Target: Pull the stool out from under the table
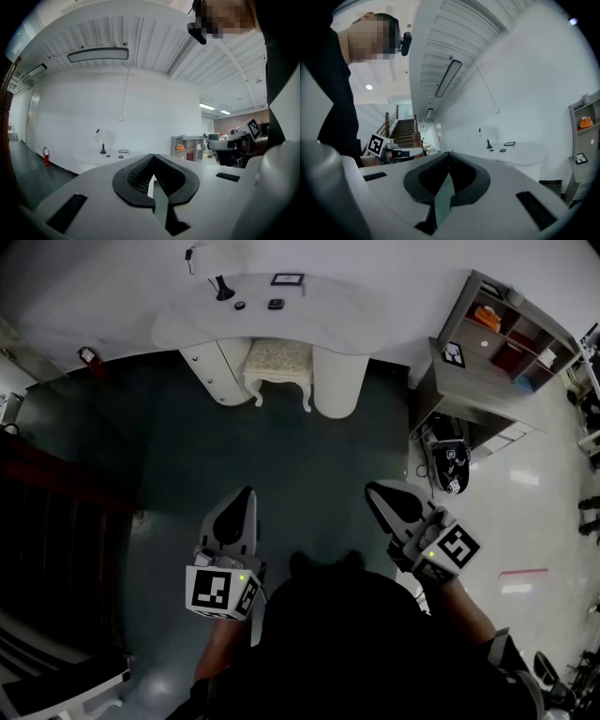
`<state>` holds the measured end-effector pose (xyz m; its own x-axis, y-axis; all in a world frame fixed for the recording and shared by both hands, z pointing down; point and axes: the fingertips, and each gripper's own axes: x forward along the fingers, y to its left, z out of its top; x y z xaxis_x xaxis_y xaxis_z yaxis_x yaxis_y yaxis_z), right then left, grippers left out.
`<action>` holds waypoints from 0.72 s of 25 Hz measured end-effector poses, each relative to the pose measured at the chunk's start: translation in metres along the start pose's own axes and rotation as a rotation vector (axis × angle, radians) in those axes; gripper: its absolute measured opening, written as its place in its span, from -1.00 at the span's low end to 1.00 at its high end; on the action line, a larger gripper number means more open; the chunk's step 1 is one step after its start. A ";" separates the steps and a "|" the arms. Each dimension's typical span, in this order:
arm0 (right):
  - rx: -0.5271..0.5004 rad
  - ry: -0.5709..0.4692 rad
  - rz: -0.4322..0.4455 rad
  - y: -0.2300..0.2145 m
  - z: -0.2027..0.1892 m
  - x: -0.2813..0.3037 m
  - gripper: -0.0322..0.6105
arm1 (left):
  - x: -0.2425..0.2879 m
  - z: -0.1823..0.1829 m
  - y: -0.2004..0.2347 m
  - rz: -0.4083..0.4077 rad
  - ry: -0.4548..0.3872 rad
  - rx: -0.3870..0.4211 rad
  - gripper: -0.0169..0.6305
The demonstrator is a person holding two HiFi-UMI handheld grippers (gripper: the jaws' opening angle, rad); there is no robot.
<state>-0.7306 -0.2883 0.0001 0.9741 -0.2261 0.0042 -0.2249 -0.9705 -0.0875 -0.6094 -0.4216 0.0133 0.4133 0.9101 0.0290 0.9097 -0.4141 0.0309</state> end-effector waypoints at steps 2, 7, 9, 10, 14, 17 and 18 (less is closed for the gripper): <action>0.042 -0.013 0.011 0.008 0.000 0.011 -0.85 | -0.007 -0.002 0.009 0.003 -0.007 -0.001 -0.91; 0.070 0.020 0.004 0.025 -0.006 0.046 -0.84 | -0.033 -0.007 0.042 0.033 -0.013 -0.011 -0.91; 0.052 0.047 0.003 0.032 -0.011 0.059 -0.84 | -0.043 -0.010 0.055 0.036 -0.008 -0.009 -0.91; 0.048 0.054 0.005 0.036 -0.013 0.067 -0.84 | -0.047 -0.012 0.062 0.036 -0.003 -0.006 -0.91; 0.064 0.055 0.029 0.053 -0.018 0.093 -0.84 | -0.057 -0.021 0.089 0.044 0.009 0.000 -0.91; 0.084 0.065 0.037 0.054 -0.024 0.107 -0.84 | -0.055 -0.027 0.102 0.053 0.013 -0.019 -0.91; 0.092 0.065 0.042 0.053 -0.023 0.112 -0.84 | -0.051 -0.028 0.105 0.052 0.014 -0.023 -0.91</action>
<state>-0.6337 -0.3667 0.0193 0.9597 -0.2740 0.0628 -0.2591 -0.9489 -0.1804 -0.5361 -0.5115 0.0432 0.4588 0.8874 0.0455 0.8860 -0.4608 0.0515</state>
